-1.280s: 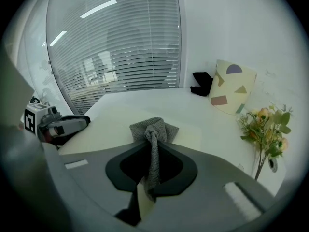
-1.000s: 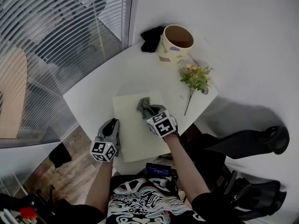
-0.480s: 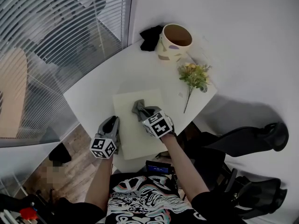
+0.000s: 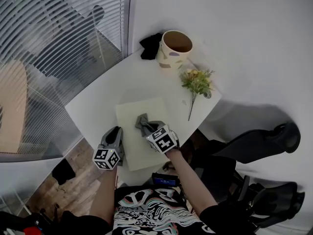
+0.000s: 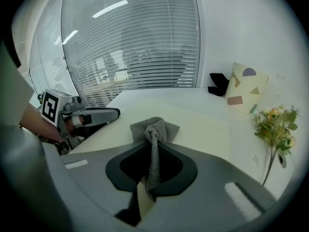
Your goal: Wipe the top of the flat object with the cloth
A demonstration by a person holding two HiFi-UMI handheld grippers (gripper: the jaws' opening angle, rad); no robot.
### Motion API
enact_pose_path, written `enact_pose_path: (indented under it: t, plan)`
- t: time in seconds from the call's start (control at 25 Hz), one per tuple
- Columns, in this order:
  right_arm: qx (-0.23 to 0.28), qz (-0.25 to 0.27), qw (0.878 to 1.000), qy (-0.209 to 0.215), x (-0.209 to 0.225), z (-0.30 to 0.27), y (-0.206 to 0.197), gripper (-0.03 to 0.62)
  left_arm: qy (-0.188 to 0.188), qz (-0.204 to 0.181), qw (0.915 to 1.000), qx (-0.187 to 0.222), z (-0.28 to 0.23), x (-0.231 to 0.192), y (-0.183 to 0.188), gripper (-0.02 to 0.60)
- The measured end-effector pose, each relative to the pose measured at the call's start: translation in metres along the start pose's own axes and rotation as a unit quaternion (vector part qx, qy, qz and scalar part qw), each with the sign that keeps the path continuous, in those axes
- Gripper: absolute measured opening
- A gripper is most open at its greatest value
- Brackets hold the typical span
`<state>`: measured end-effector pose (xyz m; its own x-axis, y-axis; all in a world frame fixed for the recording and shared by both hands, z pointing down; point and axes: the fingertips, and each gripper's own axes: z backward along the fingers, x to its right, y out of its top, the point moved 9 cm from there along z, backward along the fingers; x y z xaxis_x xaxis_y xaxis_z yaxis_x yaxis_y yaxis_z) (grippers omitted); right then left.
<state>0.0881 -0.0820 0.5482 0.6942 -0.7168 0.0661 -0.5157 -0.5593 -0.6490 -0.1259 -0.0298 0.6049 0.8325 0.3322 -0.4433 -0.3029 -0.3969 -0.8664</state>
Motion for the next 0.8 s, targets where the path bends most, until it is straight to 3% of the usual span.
enact_pose_path:
  t: [0.8]
  plan:
    - [0.004, 0.003, 1.000, 0.010, -0.033, 0.022, -0.028, 0.017, -0.008, 0.008, 0.9999, -0.003, 0.000, -0.002, 0.000, 0.112]
